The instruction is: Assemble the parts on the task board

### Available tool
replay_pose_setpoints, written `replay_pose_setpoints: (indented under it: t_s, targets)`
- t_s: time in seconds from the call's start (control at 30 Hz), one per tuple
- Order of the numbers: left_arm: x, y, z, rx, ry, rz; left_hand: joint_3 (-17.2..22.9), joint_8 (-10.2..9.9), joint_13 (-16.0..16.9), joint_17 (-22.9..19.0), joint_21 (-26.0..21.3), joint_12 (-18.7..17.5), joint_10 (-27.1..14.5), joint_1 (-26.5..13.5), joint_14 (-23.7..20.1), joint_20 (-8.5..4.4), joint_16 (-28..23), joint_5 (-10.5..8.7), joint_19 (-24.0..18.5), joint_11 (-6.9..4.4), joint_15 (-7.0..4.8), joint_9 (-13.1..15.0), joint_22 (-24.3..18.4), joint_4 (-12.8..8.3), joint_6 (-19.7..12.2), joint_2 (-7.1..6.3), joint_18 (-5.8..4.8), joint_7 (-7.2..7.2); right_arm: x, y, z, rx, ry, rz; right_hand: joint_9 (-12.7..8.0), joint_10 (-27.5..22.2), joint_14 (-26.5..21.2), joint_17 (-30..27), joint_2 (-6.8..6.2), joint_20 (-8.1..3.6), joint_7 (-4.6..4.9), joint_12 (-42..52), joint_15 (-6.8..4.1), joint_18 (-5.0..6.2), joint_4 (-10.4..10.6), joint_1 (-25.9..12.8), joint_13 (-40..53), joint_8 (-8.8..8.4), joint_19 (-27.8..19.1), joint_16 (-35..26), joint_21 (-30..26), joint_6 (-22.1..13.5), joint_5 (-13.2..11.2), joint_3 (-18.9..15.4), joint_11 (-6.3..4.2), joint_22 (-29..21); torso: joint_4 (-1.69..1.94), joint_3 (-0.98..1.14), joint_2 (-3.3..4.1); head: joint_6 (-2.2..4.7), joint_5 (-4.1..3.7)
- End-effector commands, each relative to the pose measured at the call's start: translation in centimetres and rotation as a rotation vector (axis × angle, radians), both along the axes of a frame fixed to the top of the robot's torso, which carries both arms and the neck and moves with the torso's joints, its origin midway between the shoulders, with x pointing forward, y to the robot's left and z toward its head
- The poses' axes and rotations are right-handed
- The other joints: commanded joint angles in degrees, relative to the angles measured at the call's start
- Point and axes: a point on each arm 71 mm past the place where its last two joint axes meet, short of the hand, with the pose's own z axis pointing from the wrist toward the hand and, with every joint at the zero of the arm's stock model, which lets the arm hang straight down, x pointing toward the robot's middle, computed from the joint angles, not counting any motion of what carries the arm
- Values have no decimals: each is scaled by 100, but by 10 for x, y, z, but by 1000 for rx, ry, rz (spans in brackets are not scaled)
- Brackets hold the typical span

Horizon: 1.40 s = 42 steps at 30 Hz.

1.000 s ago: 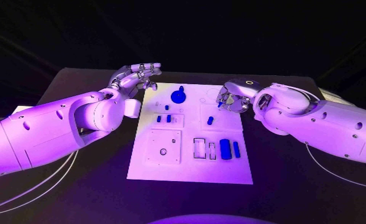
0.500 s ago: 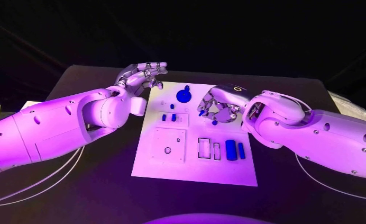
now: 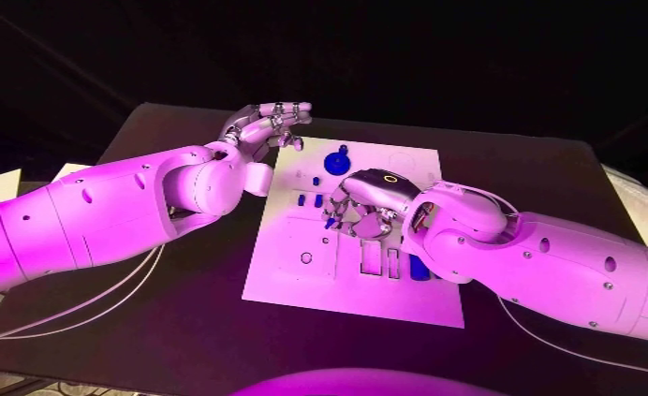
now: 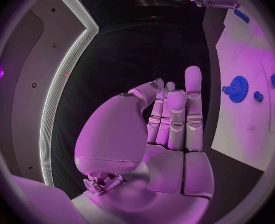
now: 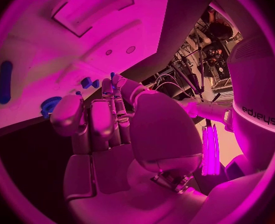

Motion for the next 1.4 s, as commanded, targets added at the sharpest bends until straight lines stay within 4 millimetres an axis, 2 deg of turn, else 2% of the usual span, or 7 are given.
replay_pose_setpoints:
  t_s: [0.03, 0.13, 0.33, 0.5, 0.83, 1.4]
  targets:
    - [-1, -4, 1, -15, -3, -25, -1, 28, 8, -5, -39, 22, -51, 70, -34, 12, -39, 7, -33, 4, -4, -8, -8, -36, -23, -4, 71, -2, -3, 4, -10, -50, 6, 26, 90, 22, 213, -10, 60, -13, 18, -40, -34, -3, -14, -16, -6, 5, 14, 16, 2, 3, 28, 22, 11, -9, 7, -1, 3, -33, 31]
    - [-1, -4, 1, -15, -3, -26, -1, 28, 8, -5, -39, 22, -51, 70, -34, 12, -39, 7, -33, 4, -4, -8, -8, -36, -23, -4, 71, -2, -4, 6, -14, -60, 11, 26, 90, 22, 213, -10, 60, -13, 18, -40, -34, -3, -14, -16, -6, 5, 14, 16, 2, 3, 28, 22, 11, -9, -7, 8, 2, -39, 52]
    - [-1, -5, 1, -16, -1, -29, -1, 28, 8, -5, -39, 22, -51, 70, -34, 12, -39, 7, -33, 4, -4, -8, -8, -36, -23, -4, 71, -2, -3, 8, -20, -86, 15, 19, 92, 20, 212, -13, 65, -13, 23, -52, -30, -5, -7, -31, -9, -1, 15, 16, 5, -6, 25, 20, 17, -5, 0, 5, -2, -44, 23]
    - [-1, -5, 1, -15, 0, -30, -4, 29, 6, -23, -43, 28, -58, 72, -42, 12, -46, 6, -32, 7, -2, -10, -10, -41, -29, -6, 71, 2, -4, 10, -22, -99, 22, 26, 95, 21, 213, -7, 66, -11, 25, -62, -27, -5, 1, -48, -12, -4, 15, 23, 7, -9, 20, 14, 20, -5, -3, 14, -2, -48, 31]
    - [-1, -5, 1, -16, 1, -34, -6, 28, 5, -28, -45, 29, -64, 72, -44, 12, -48, 6, -31, 9, -1, -11, -11, -43, -34, -8, 70, 4, 0, 10, -25, -133, 1, -8, 97, 23, 214, 5, 65, -11, 24, -65, -26, -7, 3, -54, -12, -4, 18, 33, 12, -9, 19, 10, 20, 5, 2, 11, 0, -62, 6]
    - [-1, -5, 0, -16, 6, -40, -8, 27, 4, -41, -48, 31, -70, 72, -51, 13, -54, 6, -32, 12, 1, -13, -13, -45, -40, -9, 70, 7, -3, 16, -27, -172, 1, 7, 106, 38, 216, 12, 48, -8, 18, -80, -24, -9, 15, -95, -15, -4, 21, 45, 20, -5, 11, -19, 20, 15, 0, 9, 2, -101, 18]
